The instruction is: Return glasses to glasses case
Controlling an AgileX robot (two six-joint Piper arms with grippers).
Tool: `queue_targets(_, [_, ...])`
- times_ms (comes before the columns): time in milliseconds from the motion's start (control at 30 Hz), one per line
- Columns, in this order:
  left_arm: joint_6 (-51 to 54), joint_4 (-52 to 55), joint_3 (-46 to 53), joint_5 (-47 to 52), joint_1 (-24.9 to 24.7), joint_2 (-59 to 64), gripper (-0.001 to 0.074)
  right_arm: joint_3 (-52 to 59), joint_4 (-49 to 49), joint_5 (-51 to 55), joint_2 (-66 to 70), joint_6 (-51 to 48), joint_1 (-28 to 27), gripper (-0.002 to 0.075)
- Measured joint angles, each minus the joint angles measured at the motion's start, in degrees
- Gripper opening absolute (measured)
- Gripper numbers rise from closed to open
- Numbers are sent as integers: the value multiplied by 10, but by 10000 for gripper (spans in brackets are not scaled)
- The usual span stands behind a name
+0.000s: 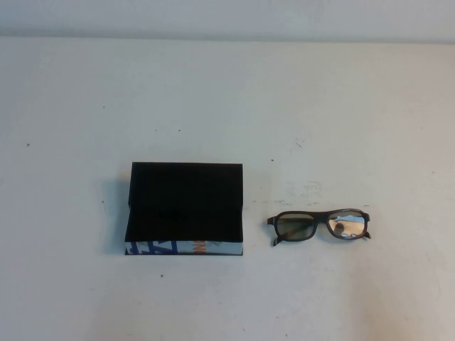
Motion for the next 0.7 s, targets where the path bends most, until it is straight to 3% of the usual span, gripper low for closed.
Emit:
queue_targets(167, [0, 0, 0, 0, 0, 0, -4, -38, 13, 83, 36, 0, 0, -11])
queue_targets(400, [0, 0, 0, 0, 0, 0, -4, -196, -143, 305, 253, -15, 0, -11])
queue_targets(700, [0, 0, 0, 0, 0, 0, -4, -351, -217, 473, 518, -184, 1, -11])
